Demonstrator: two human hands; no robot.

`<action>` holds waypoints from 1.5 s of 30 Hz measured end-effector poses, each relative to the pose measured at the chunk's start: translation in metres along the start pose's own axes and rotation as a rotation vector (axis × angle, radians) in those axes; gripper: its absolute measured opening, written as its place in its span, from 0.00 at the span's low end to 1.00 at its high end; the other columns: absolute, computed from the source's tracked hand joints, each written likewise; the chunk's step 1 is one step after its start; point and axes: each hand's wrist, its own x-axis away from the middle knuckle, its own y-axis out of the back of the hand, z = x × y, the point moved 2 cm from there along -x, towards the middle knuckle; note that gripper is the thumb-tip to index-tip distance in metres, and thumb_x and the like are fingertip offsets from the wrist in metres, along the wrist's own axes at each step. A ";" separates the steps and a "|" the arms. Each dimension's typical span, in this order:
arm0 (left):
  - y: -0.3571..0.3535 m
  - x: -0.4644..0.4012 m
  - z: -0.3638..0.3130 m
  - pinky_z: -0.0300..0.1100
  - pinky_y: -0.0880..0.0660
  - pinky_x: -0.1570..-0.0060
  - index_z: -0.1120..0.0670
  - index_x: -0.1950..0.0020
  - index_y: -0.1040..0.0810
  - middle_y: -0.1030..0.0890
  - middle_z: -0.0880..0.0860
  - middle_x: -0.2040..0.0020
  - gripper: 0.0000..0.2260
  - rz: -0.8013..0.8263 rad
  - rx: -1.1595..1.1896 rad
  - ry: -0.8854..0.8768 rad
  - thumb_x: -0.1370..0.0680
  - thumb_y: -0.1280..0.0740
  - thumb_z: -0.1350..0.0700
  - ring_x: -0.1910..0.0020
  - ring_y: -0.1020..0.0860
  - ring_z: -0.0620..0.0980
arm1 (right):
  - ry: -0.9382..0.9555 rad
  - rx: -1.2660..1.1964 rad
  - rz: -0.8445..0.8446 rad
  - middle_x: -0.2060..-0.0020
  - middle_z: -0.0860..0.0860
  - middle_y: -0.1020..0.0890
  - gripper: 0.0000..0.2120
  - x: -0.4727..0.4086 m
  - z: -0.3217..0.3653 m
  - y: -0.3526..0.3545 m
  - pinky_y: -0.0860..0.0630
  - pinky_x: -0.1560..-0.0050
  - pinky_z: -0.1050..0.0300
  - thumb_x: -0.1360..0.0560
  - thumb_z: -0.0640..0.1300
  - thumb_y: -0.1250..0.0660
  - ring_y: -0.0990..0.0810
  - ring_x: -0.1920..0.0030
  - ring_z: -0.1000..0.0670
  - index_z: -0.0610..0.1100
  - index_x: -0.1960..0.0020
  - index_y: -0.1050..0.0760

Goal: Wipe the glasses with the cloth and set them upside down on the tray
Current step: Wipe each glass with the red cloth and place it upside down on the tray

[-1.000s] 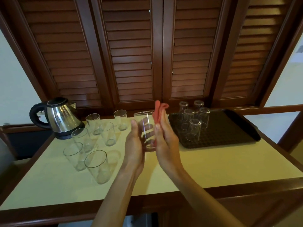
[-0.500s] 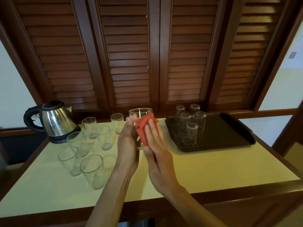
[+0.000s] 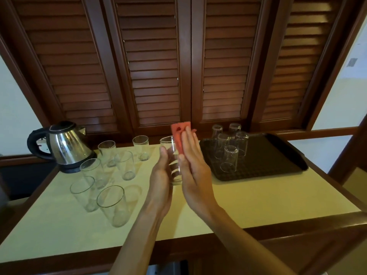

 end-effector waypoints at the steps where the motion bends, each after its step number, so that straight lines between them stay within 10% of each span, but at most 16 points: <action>1: 0.001 -0.002 -0.002 0.57 0.24 0.33 0.45 0.38 0.14 0.14 0.54 0.39 0.23 -0.007 0.008 0.003 0.15 0.47 0.39 0.36 0.17 0.54 | 0.079 0.068 0.032 0.19 0.57 0.45 0.23 0.007 0.002 -0.004 0.48 0.19 0.48 0.14 0.49 0.48 0.52 0.18 0.55 0.51 0.20 0.47; 7: 0.006 -0.006 0.000 0.47 0.18 0.50 0.51 0.30 0.22 0.13 0.56 0.43 0.24 -0.055 0.068 0.024 0.13 0.51 0.42 0.45 0.14 0.52 | -0.082 -0.201 -0.009 0.19 0.56 0.42 0.26 0.012 -0.010 0.000 0.35 0.23 0.46 0.15 0.51 0.47 0.40 0.21 0.55 0.54 0.19 0.47; 12: 0.004 -0.005 -0.010 0.48 0.23 0.39 0.50 0.36 0.17 0.14 0.54 0.39 0.25 -0.018 0.114 0.019 0.17 0.46 0.38 0.36 0.17 0.52 | 0.143 0.075 0.048 0.19 0.58 0.45 0.23 0.019 -0.002 -0.008 0.52 0.19 0.56 0.14 0.48 0.49 0.52 0.18 0.53 0.48 0.19 0.46; 16: 0.007 -0.008 -0.009 0.42 0.19 0.54 0.57 0.36 0.24 0.18 0.53 0.51 0.23 -0.041 0.101 -0.082 0.20 0.36 0.40 0.51 0.16 0.50 | -0.094 -0.259 0.016 0.22 0.51 0.32 0.25 0.015 -0.010 -0.001 0.32 0.25 0.45 0.15 0.51 0.46 0.33 0.23 0.51 0.52 0.19 0.44; 22: 0.009 -0.014 -0.005 0.54 0.25 0.32 0.50 0.35 0.16 0.15 0.56 0.38 0.22 -0.049 0.033 -0.058 0.13 0.47 0.42 0.35 0.19 0.53 | 0.133 -0.046 0.051 0.20 0.62 0.45 0.24 0.023 -0.004 -0.009 0.47 0.19 0.46 0.15 0.47 0.47 0.52 0.18 0.53 0.52 0.20 0.44; 28: 0.001 -0.006 0.004 0.44 0.18 0.49 0.47 0.28 0.22 0.13 0.51 0.43 0.24 -0.063 -0.043 -0.013 0.13 0.52 0.41 0.45 0.14 0.47 | -0.076 -0.163 -0.085 0.19 0.60 0.44 0.24 -0.007 -0.003 0.005 0.42 0.20 0.46 0.15 0.53 0.47 0.45 0.20 0.57 0.63 0.22 0.49; 34: 0.004 -0.012 -0.016 0.50 0.22 0.42 0.58 0.33 0.21 0.15 0.52 0.42 0.28 -0.039 -0.030 -0.136 0.21 0.37 0.38 0.42 0.18 0.53 | -0.001 -0.218 0.045 0.19 0.55 0.42 0.25 0.029 -0.013 -0.009 0.41 0.21 0.46 0.14 0.51 0.46 0.43 0.19 0.54 0.51 0.19 0.46; 41: 0.005 -0.008 0.000 0.57 0.26 0.30 0.47 0.30 0.20 0.16 0.55 0.35 0.26 -0.015 0.020 -0.026 0.18 0.45 0.34 0.32 0.20 0.54 | 0.115 0.036 0.027 0.19 0.57 0.44 0.23 0.010 -0.004 -0.008 0.51 0.19 0.56 0.14 0.52 0.50 0.51 0.18 0.54 0.51 0.20 0.45; 45: 0.009 -0.009 -0.001 0.55 0.21 0.37 0.51 0.26 0.25 0.13 0.54 0.42 0.32 -0.064 0.075 -0.063 0.20 0.45 0.32 0.41 0.15 0.54 | -0.046 -0.271 0.037 0.21 0.56 0.38 0.24 0.023 -0.012 -0.010 0.38 0.22 0.53 0.15 0.51 0.45 0.40 0.21 0.55 0.54 0.20 0.44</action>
